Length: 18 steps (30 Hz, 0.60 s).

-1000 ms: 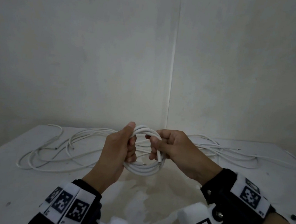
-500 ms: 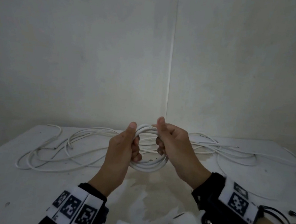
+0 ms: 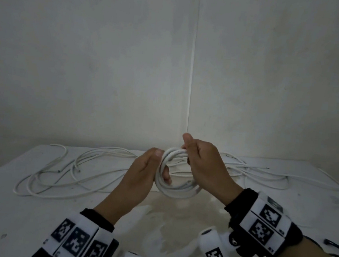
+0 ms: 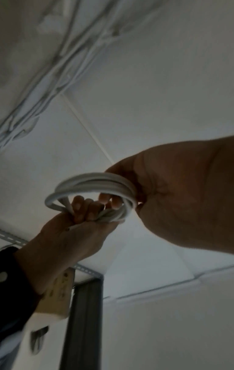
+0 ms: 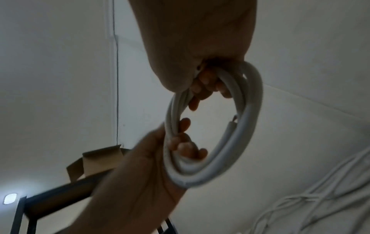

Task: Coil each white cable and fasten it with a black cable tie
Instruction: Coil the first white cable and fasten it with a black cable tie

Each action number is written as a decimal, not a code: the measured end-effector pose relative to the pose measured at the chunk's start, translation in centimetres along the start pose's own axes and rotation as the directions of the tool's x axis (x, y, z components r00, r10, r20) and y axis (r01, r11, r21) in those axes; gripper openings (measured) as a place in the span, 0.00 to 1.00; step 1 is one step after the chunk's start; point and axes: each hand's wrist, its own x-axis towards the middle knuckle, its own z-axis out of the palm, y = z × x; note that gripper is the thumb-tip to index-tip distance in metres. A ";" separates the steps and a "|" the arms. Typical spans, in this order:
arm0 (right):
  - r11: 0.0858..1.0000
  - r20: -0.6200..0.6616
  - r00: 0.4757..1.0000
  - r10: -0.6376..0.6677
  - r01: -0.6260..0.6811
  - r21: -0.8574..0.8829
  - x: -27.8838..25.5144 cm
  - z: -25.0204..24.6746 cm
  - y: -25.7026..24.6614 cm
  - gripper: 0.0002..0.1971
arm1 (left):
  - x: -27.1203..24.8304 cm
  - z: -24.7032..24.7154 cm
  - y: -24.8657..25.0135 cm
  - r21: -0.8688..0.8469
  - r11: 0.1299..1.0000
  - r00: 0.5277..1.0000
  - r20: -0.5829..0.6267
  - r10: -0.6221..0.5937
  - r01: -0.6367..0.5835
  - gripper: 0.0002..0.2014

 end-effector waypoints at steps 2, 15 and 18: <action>0.995 0.072 0.997 -0.024 0.031 -0.094 -0.3 0.1 0.2 0.26 | -0.1 0.2 0.5 0.049 0.997 0.995 0.072 -0.068 0.065 0.21; 0.998 0.177 0.984 0.029 -0.038 0.046 -0.3 -0.1 0.3 0.23 | 0.0 0.9 2.0 0.032 0.981 0.971 0.138 -0.194 0.191 0.18; 0.980 0.159 0.987 0.017 -0.047 0.191 0.2 -0.4 -0.1 0.19 | -0.1 1.3 1.8 -0.022 0.987 0.988 0.012 -0.156 0.156 0.19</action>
